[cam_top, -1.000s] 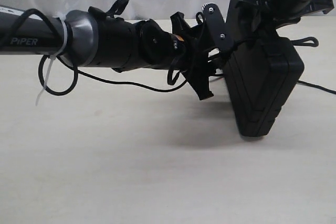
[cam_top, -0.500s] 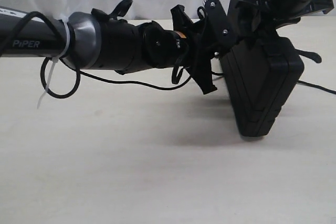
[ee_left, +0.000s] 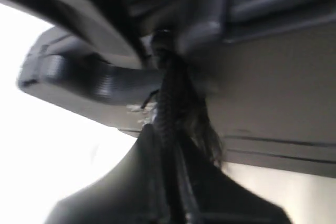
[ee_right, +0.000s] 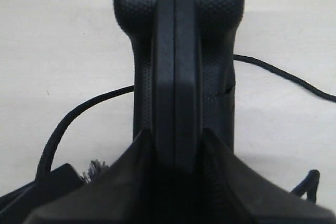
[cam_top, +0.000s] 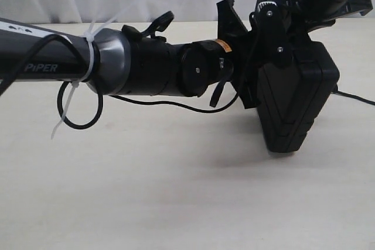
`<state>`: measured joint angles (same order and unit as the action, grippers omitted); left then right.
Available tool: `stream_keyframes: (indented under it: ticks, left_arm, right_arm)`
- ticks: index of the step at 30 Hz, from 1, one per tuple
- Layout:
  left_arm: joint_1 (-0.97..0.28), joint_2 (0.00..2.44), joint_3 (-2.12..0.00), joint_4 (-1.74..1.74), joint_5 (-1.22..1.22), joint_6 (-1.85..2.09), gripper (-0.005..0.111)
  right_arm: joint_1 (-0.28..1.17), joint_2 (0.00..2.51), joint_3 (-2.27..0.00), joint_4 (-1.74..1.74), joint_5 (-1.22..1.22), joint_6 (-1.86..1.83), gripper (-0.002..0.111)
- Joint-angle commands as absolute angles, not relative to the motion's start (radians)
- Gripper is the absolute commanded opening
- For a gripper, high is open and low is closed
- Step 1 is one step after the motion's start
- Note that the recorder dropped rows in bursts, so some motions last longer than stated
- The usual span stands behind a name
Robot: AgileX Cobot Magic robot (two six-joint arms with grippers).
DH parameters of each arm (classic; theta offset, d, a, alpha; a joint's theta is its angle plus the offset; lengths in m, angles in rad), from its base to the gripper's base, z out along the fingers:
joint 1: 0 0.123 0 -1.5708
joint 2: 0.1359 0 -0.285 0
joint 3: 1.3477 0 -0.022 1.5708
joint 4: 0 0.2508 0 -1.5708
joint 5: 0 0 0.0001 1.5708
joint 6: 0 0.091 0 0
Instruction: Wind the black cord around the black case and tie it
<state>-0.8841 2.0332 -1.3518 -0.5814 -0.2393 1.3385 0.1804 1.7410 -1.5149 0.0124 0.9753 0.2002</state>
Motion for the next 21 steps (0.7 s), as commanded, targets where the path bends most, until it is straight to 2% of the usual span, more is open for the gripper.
stream_keyframes:
  ticks: [1,21]
  left_arm:
    - [-0.895,2.031,-1.353,-0.579,-0.307,1.334,0.0]
    - [-0.901,2.046,-1.353,-0.583,-0.275,1.281,0.0]
  right_arm:
    - [0.176,1.73,-1.53,0.019,0.939,0.195,0.004]
    - [0.176,1.73,-1.53,0.019,0.939,0.195,0.004]
